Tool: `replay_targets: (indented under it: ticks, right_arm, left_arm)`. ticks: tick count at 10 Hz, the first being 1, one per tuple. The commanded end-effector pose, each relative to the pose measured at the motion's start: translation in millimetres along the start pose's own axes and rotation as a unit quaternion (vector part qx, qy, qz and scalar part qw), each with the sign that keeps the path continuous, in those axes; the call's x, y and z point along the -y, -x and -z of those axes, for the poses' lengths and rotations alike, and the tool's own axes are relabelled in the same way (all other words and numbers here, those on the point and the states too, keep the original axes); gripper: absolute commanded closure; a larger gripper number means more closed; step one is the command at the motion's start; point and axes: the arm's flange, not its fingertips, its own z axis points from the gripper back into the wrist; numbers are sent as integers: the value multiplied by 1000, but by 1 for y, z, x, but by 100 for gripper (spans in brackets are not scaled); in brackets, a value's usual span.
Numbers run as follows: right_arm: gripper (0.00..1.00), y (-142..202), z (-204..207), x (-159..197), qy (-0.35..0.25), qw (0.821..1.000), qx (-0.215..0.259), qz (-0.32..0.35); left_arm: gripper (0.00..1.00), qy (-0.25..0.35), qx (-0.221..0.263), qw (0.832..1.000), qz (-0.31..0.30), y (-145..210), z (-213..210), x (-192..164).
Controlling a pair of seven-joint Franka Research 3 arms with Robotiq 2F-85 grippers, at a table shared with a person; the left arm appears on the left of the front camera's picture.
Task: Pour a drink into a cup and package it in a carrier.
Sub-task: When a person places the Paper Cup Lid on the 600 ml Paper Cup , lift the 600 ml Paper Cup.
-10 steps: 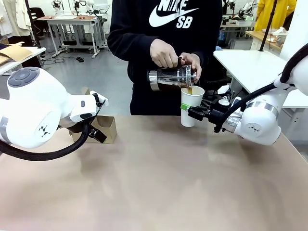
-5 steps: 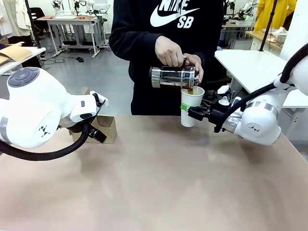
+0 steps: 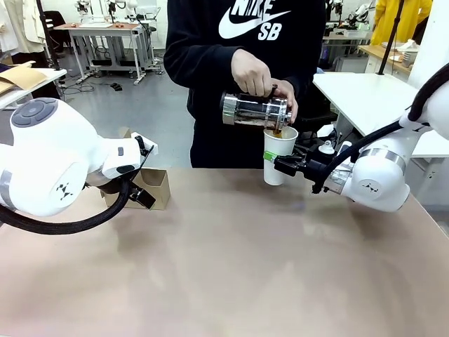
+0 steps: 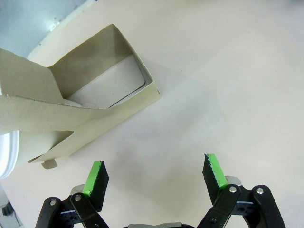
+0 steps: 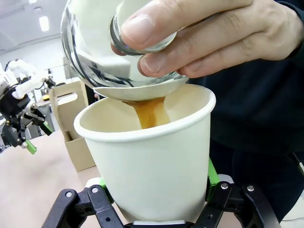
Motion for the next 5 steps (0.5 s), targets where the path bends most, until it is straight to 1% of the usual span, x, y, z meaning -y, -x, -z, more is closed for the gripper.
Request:
replay_targets:
  ticks: [1, 5]
  right_arm:
    - [20, -3, 2, -2, 9, 1000, 0, -6]
    - [20, -3, 2, -2, 9, 1000, 0, -6]
  left_arm:
    - [0, 1, 1, 1000, 0, 0, 0, 0]
    - [0, 1, 1, 1000, 0, 0, 0, 0]
